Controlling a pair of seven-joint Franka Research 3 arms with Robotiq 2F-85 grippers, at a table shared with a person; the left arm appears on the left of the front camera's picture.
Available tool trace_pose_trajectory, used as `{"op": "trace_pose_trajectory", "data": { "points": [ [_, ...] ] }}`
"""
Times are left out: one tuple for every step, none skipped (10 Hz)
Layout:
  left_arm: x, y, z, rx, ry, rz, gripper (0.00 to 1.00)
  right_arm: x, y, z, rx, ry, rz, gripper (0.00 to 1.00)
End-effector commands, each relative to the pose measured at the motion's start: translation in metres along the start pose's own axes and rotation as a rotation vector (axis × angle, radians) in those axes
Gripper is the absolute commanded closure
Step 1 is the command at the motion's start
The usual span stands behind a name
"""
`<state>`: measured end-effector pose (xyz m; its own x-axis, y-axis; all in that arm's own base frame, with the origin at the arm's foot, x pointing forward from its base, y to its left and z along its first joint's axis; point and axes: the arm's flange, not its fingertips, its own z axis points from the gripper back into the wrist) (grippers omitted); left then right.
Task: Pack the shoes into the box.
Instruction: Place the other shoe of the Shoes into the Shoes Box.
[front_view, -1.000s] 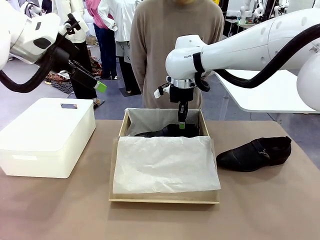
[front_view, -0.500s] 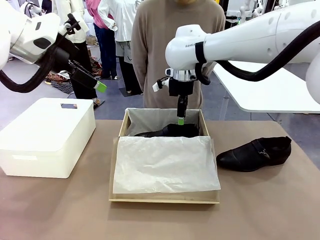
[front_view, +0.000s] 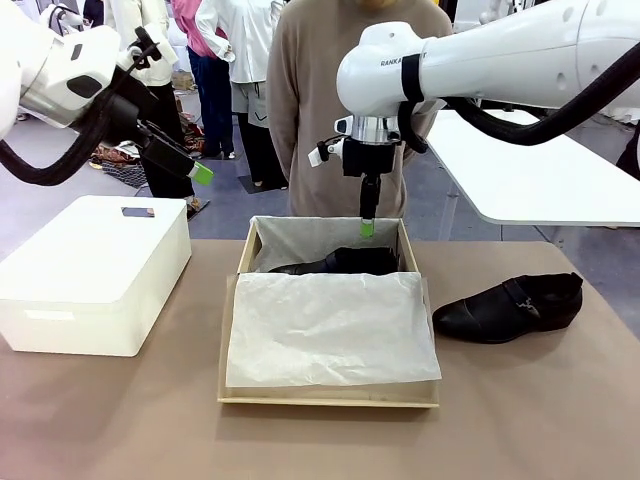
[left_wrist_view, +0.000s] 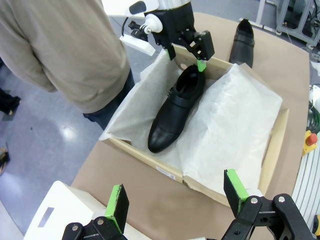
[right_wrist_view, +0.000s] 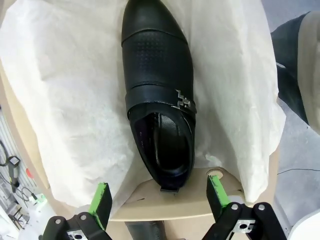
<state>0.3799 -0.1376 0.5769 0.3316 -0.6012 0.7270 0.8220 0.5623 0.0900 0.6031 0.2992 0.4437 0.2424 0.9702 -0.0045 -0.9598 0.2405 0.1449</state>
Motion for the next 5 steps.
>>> {"op": "trace_pose_trajectory", "data": {
  "points": [
    [0.0, 0.001, 0.001, -0.018, -0.012, -0.005, 0.0, 0.002, -0.001, -0.002, 0.003, 0.002, 0.002, 0.0],
    [0.0, 0.001, 0.001, -0.018, -0.012, -0.005, 0.0, 0.002, -0.001, -0.002, 0.003, 0.002, 0.002, 0.0],
    [0.0, 0.001, 0.001, -0.018, -0.012, -0.005, 0.0, 0.002, -0.001, -0.002, 0.003, 0.002, 0.002, 0.0],
    [0.0, 0.001, 0.001, -0.018, -0.012, -0.005, 0.0, 0.001, 0.0, -0.001, 0.002, 0.002, 0.001, 0.0],
    [0.0, 0.001, 0.001, -0.018, -0.012, -0.005, 0.0, -0.002, 0.006, 0.009, -0.017, 0.012, 0.028, 0.0]
  ]
}}
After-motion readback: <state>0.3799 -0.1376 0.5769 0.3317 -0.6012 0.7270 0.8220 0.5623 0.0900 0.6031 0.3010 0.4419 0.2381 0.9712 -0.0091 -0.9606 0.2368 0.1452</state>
